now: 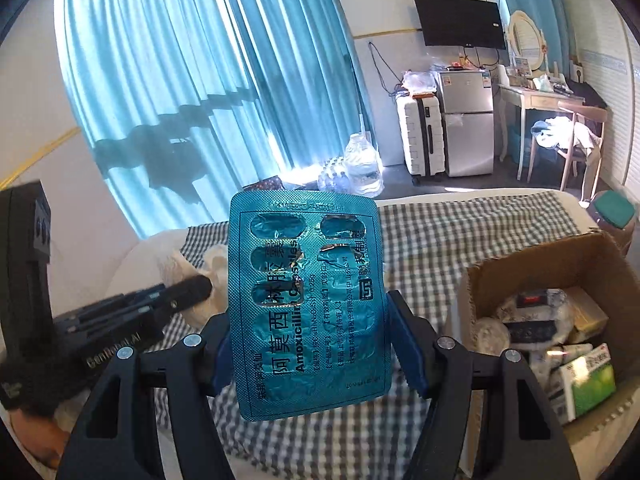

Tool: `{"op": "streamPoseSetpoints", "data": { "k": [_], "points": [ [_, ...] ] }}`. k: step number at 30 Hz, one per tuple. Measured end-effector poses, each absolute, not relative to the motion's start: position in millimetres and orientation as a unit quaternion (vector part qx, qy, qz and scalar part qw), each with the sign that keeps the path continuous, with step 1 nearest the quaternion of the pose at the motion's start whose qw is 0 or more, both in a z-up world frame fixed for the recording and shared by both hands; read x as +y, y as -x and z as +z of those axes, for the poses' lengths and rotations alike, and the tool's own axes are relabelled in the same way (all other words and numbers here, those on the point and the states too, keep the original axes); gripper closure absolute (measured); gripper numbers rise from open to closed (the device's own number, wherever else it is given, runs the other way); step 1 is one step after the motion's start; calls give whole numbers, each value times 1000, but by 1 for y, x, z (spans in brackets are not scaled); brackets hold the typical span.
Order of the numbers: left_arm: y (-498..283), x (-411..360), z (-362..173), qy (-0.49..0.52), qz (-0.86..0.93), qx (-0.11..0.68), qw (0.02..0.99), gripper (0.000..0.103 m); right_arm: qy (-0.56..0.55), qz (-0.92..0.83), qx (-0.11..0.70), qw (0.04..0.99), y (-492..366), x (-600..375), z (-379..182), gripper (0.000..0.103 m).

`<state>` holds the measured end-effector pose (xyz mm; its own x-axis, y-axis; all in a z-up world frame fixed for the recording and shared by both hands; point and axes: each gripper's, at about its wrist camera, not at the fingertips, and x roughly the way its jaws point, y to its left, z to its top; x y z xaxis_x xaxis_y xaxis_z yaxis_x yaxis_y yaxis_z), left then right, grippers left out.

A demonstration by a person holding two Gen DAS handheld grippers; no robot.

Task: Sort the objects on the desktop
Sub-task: 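Carry the plush and blister pack into the cardboard box and release both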

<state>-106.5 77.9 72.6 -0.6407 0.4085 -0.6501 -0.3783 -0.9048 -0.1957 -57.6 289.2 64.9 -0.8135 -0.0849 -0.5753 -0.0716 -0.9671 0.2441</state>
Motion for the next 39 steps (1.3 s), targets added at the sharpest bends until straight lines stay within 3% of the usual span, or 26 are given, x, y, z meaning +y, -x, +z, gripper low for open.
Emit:
{"op": "streamPoseSetpoints", "data": {
  "k": [12,23,24,25,26,27,28,29,39],
  "points": [
    [59,185,81,356,882,28,306,83,-298,-942,-136,-79,1,392,87,38],
    [73,307,29,395,838,76,369,83,-350,-911,-165,-143,17,499,48,37],
    [75,314,23,399,835,82,370,81,-354,-909,-168,-143,22,505,43,37],
    [76,322,17,403,831,89,372,78,-357,-907,-171,-144,28,510,39,31],
    [77,330,13,407,827,97,375,57,-358,-905,-177,-146,33,515,36,23],
    [77,335,9,411,824,104,377,22,-360,-903,-182,-147,36,519,33,11],
    [76,338,7,410,826,111,370,9,-359,-902,-188,-150,39,523,32,10],
    [74,338,7,401,835,114,360,3,-355,-903,-190,-152,38,527,31,10],
    [83,272,11,405,861,92,294,3,-327,-911,-206,-145,12,502,35,10]
  ]
}}
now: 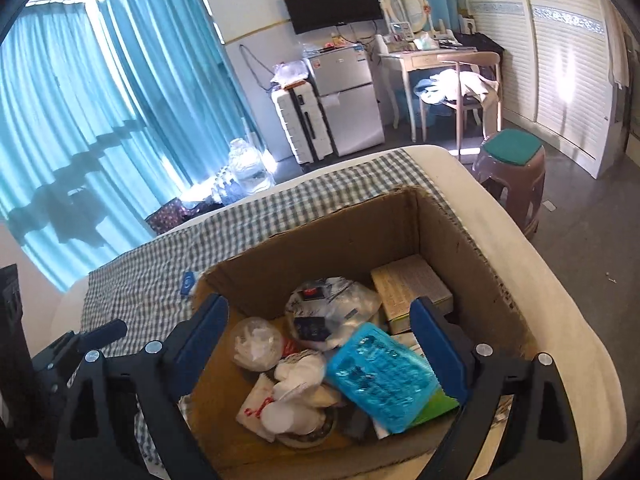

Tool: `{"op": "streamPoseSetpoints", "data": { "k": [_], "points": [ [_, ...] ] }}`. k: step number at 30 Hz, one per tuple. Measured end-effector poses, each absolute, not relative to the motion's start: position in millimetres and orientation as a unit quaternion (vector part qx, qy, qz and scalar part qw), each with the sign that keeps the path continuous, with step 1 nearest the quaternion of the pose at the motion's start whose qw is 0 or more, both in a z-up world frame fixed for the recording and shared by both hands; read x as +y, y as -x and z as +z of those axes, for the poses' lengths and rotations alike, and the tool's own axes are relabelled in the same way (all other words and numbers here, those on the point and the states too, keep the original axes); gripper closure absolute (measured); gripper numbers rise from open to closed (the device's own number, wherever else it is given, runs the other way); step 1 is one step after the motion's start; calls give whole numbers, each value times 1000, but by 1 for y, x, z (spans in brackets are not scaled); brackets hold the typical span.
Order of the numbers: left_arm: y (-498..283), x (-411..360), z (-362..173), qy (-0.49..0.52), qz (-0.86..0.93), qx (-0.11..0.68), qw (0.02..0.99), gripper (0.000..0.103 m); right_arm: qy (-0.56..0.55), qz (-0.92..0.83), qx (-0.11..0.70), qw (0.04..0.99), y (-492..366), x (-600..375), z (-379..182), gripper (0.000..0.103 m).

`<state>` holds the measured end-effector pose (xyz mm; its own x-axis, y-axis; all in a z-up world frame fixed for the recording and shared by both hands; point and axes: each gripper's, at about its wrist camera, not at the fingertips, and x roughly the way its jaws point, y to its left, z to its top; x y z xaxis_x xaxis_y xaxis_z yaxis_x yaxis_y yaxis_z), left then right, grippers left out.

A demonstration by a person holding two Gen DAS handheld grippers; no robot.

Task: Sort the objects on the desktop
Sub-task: 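Carry the plush and blister pack into the cardboard box and release both, then move both tools back over the bed toward the blue tissue pack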

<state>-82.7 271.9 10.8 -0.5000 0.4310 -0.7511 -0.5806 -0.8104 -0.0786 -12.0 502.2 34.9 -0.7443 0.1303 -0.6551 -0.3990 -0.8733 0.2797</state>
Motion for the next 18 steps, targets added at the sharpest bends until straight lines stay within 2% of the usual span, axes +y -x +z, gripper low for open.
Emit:
{"op": "streamPoseSetpoints", "data": {
  "k": [11,18],
  "points": [
    [105,124,2,428,892,49,140,0,328,931,149,54,45,388,53,10],
    [126,62,-29,454,888,24,72,0,353,933,72,-18,85,307,27,11]
  ]
}}
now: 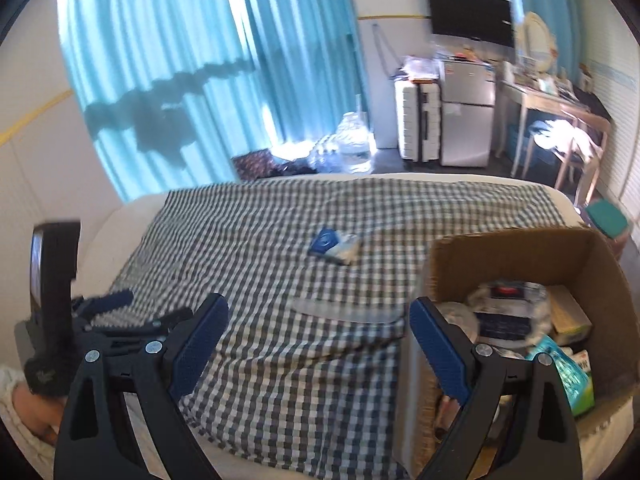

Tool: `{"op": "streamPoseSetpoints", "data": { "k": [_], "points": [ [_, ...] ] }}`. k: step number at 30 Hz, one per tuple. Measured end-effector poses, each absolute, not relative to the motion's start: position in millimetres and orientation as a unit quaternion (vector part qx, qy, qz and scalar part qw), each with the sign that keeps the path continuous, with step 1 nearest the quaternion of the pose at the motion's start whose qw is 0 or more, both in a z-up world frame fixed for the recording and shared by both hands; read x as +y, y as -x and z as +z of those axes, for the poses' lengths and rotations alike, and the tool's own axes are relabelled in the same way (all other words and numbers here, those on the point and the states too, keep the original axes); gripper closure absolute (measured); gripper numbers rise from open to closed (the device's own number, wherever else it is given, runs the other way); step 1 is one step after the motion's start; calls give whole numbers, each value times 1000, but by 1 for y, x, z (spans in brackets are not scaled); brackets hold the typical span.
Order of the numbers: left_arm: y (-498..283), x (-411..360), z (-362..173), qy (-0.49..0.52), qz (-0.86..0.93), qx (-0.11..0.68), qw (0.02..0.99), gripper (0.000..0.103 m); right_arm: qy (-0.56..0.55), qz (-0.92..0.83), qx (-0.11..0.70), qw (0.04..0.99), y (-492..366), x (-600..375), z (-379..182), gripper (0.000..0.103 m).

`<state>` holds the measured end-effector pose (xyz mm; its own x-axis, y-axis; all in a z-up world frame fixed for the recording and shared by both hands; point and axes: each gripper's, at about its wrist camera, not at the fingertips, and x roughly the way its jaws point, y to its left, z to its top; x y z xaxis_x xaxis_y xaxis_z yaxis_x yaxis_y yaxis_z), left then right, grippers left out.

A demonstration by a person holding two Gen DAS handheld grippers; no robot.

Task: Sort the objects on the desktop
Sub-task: 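Move both tools back over the bed toward the blue tissue pack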

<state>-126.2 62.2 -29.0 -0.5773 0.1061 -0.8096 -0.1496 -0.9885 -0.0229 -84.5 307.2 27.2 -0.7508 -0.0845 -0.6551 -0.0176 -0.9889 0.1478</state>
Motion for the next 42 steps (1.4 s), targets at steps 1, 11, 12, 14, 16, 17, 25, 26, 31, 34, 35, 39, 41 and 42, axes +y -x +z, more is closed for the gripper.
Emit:
{"op": "streamPoseSetpoints", "data": {
  "k": [1,11,12,14,16,17,25,26,31,34,35,39,41,42],
  "points": [
    [130,55,-34,459,886,18,68,0,-364,-929,-54,25,93,298,19,11],
    [171,15,-87,507,860,-16,44,0,-517,-856,29,-17,186,272,-97,19],
    [174,13,-92,512,858,-17,43,0,-528,-848,43,-21,197,271,-109,19],
    [183,10,-106,527,848,-21,42,0,-552,-829,82,-39,215,268,-133,20],
    [190,10,-115,537,842,-29,44,0,-571,-812,111,-53,227,267,-153,21],
    [194,10,-120,542,839,-30,43,0,-576,-806,123,-61,234,268,-160,21],
    [213,16,-149,568,822,-20,37,0,-582,-807,97,-7,266,282,-180,21],
    [213,17,-151,569,821,-19,37,0,-590,-805,61,1,267,292,-181,22],
    [211,20,-149,571,820,-13,36,0,-583,-812,-6,20,249,316,-172,65],
    [208,20,-143,567,823,-13,38,0,-580,-814,-13,24,234,317,-165,81],
    [206,21,-141,565,824,-12,38,0,-579,-814,-23,28,229,318,-163,83],
    [199,21,-134,556,830,-7,38,0,-572,-815,-82,55,205,326,-152,98],
    [197,21,-133,555,831,-7,37,0,-563,-819,-99,57,194,328,-147,98],
    [197,22,-133,555,831,-8,37,0,-562,-818,-105,62,189,329,-147,98]
  ]
}}
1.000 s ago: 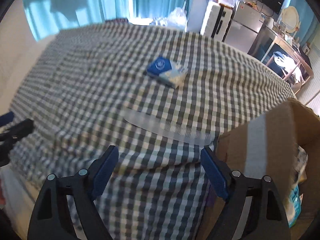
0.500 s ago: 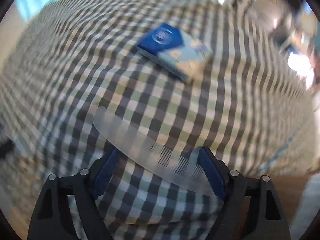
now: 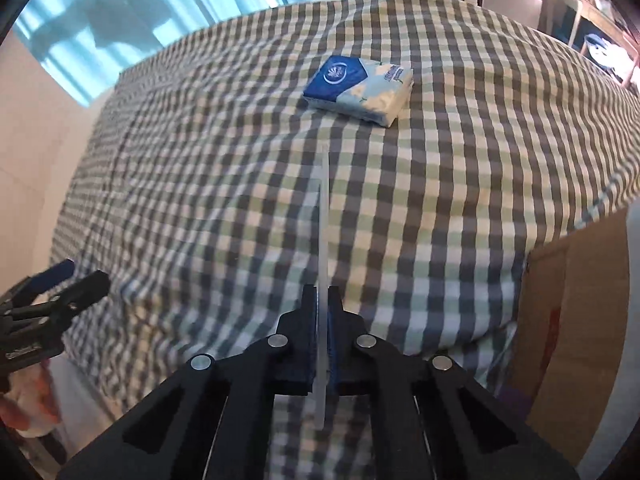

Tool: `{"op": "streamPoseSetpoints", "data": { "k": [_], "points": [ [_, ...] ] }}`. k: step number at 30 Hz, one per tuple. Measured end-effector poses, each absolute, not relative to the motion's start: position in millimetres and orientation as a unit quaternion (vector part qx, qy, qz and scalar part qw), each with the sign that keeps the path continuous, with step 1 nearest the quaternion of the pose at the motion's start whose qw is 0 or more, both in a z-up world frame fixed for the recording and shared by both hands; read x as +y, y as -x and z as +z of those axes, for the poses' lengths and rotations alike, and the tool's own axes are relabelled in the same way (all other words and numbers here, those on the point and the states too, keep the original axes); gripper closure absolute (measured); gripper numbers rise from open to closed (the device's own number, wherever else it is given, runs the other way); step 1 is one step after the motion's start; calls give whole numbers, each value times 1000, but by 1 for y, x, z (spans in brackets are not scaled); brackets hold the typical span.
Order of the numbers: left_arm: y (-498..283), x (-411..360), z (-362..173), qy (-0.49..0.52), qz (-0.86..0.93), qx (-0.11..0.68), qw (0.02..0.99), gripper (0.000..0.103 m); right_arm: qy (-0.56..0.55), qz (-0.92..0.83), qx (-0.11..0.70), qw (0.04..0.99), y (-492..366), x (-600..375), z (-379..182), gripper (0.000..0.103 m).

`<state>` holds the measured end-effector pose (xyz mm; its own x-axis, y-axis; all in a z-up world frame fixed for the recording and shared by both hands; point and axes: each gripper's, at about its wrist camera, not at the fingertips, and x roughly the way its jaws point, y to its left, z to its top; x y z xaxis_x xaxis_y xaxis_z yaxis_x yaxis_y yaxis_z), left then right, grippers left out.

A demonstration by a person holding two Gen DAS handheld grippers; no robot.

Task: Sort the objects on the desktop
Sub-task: 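Move both tools back over the bed toward the blue tissue pack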

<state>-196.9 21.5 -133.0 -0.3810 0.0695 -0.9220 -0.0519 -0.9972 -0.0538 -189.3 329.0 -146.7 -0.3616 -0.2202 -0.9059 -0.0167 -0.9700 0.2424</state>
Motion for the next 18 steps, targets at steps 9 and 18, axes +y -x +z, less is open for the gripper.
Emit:
{"op": "streamPoseSetpoints", "data": {
  "k": [9,18],
  "points": [
    [197,45,-142,550,833,27,59,0,-523,-845,-110,25,168,344,-146,100],
    [232,124,-132,492,855,61,152,0,-441,-886,-143,-27,149,388,-96,100]
  ]
}}
